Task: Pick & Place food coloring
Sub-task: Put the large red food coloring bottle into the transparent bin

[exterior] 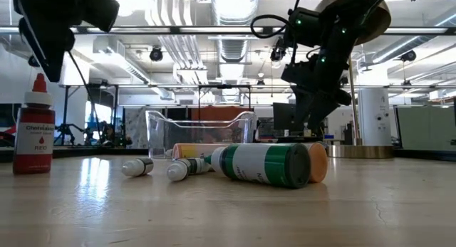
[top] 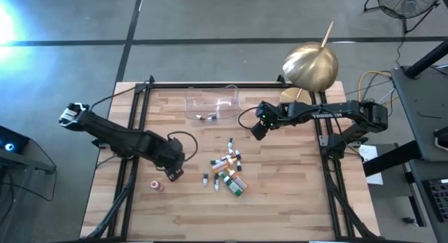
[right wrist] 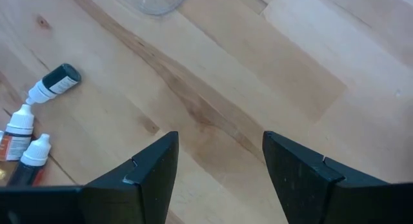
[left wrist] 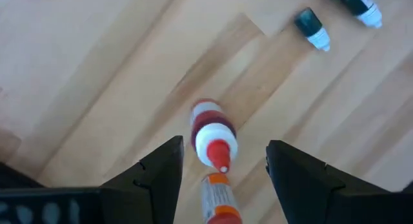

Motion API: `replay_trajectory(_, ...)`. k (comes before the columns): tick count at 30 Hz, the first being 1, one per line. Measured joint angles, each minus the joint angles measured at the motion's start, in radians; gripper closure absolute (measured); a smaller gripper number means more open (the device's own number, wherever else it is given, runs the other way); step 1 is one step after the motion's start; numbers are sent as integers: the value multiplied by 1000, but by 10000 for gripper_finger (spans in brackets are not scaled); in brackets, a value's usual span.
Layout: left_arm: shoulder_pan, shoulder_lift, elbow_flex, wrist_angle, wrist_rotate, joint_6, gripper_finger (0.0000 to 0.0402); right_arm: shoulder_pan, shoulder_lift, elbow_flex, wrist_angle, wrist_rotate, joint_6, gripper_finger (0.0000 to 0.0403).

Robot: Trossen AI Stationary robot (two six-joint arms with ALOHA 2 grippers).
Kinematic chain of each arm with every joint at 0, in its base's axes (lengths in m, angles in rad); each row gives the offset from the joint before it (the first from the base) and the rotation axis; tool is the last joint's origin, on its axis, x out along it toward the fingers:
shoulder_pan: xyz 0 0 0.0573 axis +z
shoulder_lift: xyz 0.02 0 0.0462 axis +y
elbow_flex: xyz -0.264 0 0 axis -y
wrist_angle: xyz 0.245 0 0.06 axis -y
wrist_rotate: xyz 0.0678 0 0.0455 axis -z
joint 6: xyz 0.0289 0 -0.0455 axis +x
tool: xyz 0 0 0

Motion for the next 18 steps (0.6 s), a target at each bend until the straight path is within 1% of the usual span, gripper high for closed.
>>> replay_trajectory(4,-1,-59,-43,21,-10,-17,206,0,0,-4,1,0,2,184)
replay_trajectory(8,-1,-87,-73,38,-6,-6,207,0,0,-13,3,0,3,184)
replay_trajectory(13,-6,-80,-114,140,25,7,207,0,0,-34,24,0,9,184)
replay_trajectory(18,-23,-45,-116,123,30,50,207,0,0,-53,42,-1,41,184)
